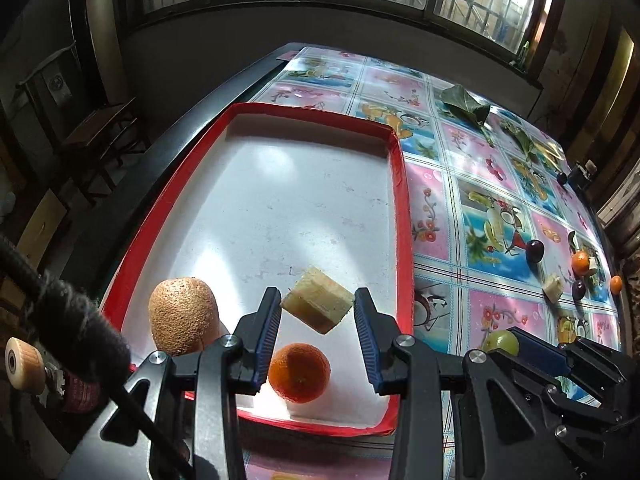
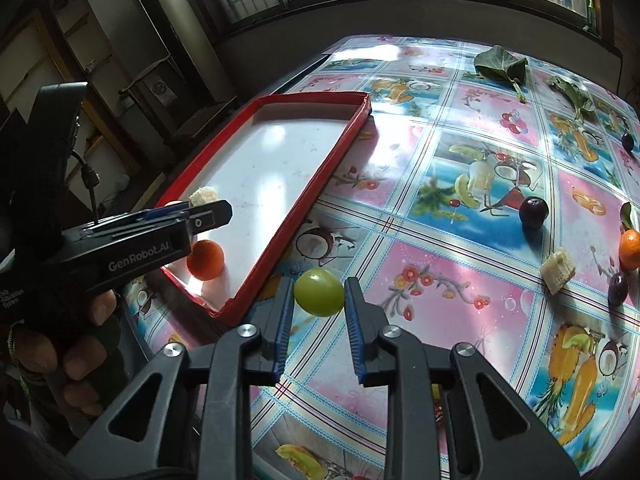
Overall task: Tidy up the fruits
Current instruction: 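Carry the chunk and grape into the tray and open both tools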
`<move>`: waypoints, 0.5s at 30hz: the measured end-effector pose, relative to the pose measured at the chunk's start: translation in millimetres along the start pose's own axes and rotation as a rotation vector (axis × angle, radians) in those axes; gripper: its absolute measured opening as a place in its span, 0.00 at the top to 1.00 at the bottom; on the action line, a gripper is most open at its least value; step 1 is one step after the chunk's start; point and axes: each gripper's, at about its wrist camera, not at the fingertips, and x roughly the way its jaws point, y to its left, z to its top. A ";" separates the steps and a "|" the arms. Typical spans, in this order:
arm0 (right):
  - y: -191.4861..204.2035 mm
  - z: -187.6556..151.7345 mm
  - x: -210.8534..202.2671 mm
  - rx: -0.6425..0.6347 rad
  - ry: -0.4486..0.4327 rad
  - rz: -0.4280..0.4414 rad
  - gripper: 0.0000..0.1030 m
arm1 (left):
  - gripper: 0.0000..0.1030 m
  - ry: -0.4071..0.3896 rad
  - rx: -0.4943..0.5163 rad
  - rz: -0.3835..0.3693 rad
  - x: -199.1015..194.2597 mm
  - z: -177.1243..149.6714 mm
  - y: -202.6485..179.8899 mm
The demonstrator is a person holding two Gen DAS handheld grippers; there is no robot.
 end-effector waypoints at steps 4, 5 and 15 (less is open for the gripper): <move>13.3 16.2 10.5 -0.022 -0.004 0.029 0.73 | 0.64 0.009 -0.032 0.010 6.6 8.3 16.3; 17.3 20.1 13.6 -0.029 -0.002 0.036 0.73 | 0.64 0.011 -0.043 0.009 7.7 10.2 20.4; 55.4 41.0 50.3 -0.102 0.034 0.075 0.73 | 0.64 0.030 -0.097 0.016 23.0 24.3 41.5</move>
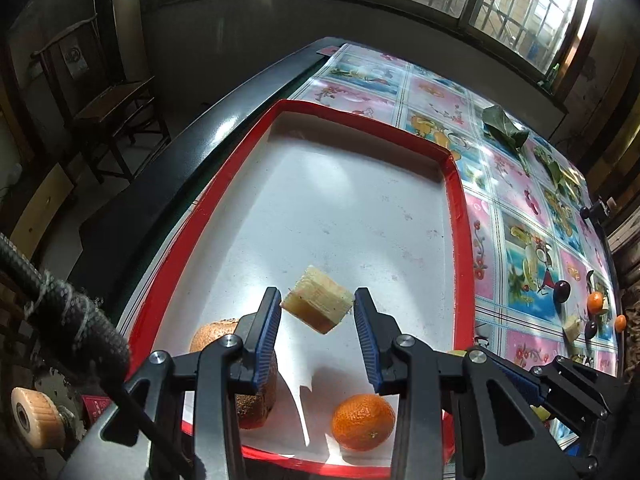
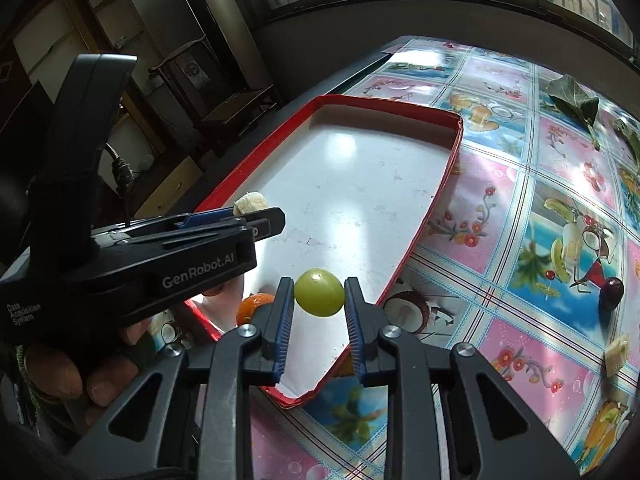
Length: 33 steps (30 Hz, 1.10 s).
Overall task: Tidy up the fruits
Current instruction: 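Carry the chunk and grape into the tray and open both tools, then grasp another pale chunk with the left tool while the right tool grasps a dark plum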
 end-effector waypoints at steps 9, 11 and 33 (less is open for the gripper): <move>7.9 11.2 36.2 -0.011 0.046 -0.011 0.73 | 0.64 0.055 -0.011 0.025 24.1 7.6 -0.6; 8.6 10.8 45.4 -0.018 0.063 -0.017 0.73 | 0.64 0.060 0.003 0.033 26.3 7.4 -2.8; -8.9 -24.3 -18.4 0.038 -0.013 -0.003 0.56 | 0.41 0.037 -0.007 0.031 -0.5 -3.0 -8.0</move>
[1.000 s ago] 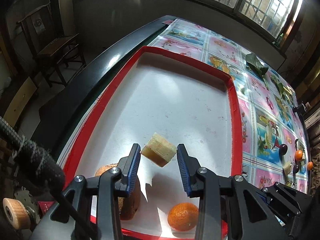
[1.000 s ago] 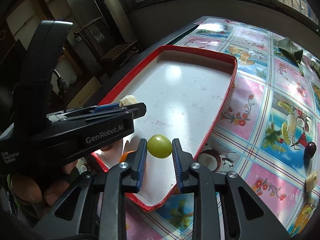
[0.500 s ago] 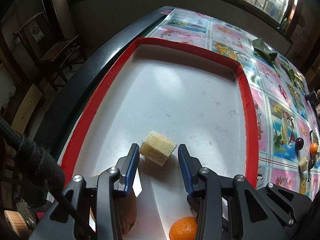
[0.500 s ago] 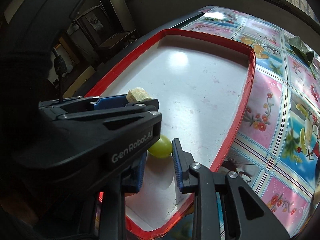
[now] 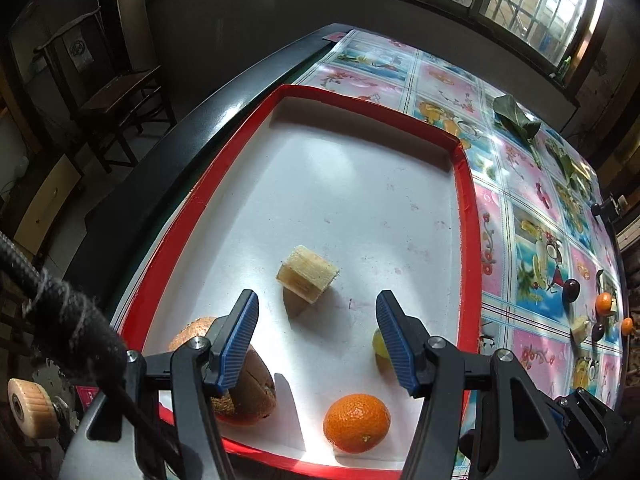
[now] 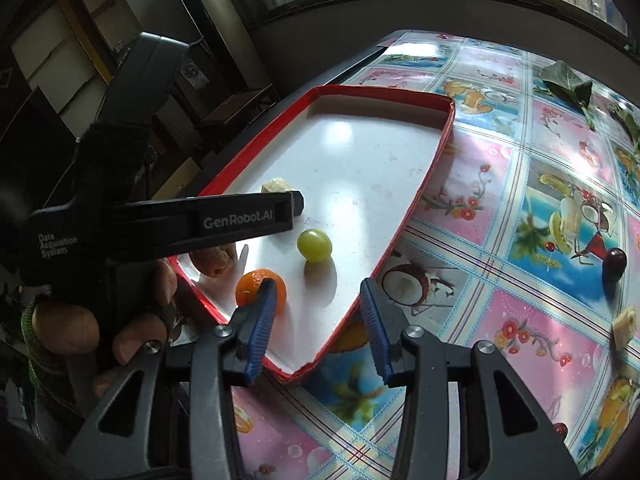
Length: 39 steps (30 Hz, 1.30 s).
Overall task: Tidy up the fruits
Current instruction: 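Grasp another pale chunk with the left tool while the right tool grasps a dark plum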
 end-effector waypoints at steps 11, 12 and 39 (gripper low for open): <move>-97.3 -76.5 -85.6 0.237 -0.081 -0.125 0.56 | 0.40 -0.050 0.103 -0.164 -43.0 -33.7 -57.3; -107.6 -84.6 -90.1 0.266 -0.080 -0.137 0.56 | 0.40 -0.046 0.128 -0.178 -44.2 -38.8 -66.7; -194.3 -119.8 -124.7 0.443 -0.137 -0.257 0.56 | 0.40 0.070 0.369 -0.273 -29.0 -76.4 -179.1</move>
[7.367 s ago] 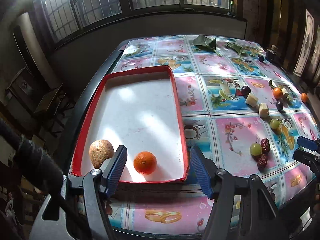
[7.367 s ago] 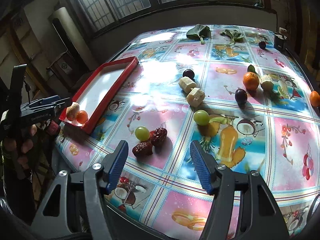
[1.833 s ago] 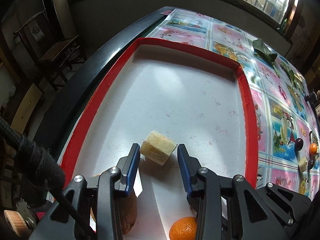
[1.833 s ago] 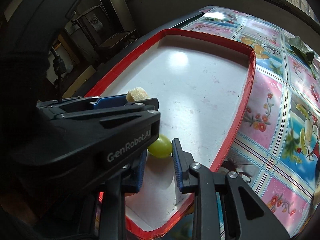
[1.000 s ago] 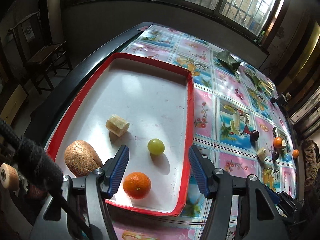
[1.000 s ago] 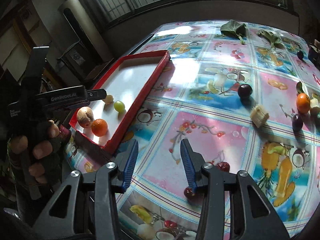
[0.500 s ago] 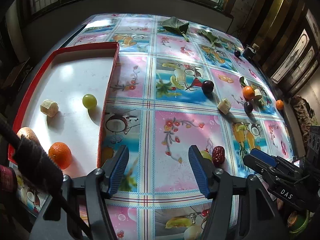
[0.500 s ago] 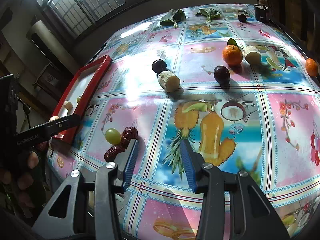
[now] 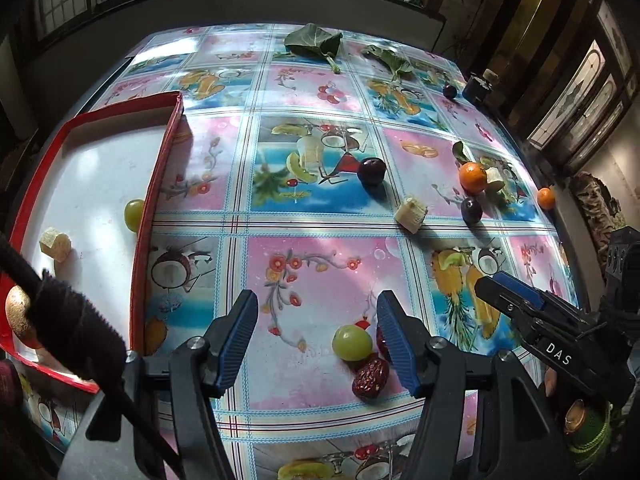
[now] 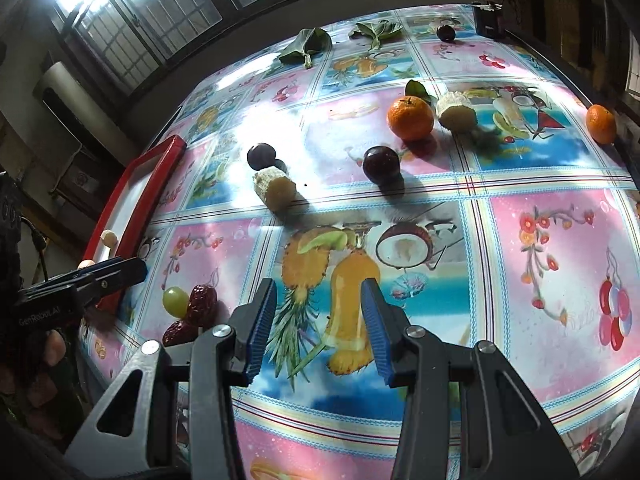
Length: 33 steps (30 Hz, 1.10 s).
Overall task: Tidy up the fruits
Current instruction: 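Grasp another pale chunk with the left tool while the right tool grasps a dark plum, then carry the chunk and dark plum toward the tray and lower them inside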
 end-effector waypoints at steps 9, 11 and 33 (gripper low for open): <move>-21.3 49.3 17.4 0.010 -0.043 -0.094 0.56 | 0.40 0.026 0.107 -0.036 38.6 35.1 -55.2; -22.5 56.2 22.9 0.000 -0.045 -0.104 0.56 | 0.40 0.032 0.117 -0.035 47.9 40.5 -61.3; -0.2 48.4 16.7 -0.054 -0.037 -0.057 0.75 | 0.74 0.013 0.061 -0.024 49.8 34.8 -35.1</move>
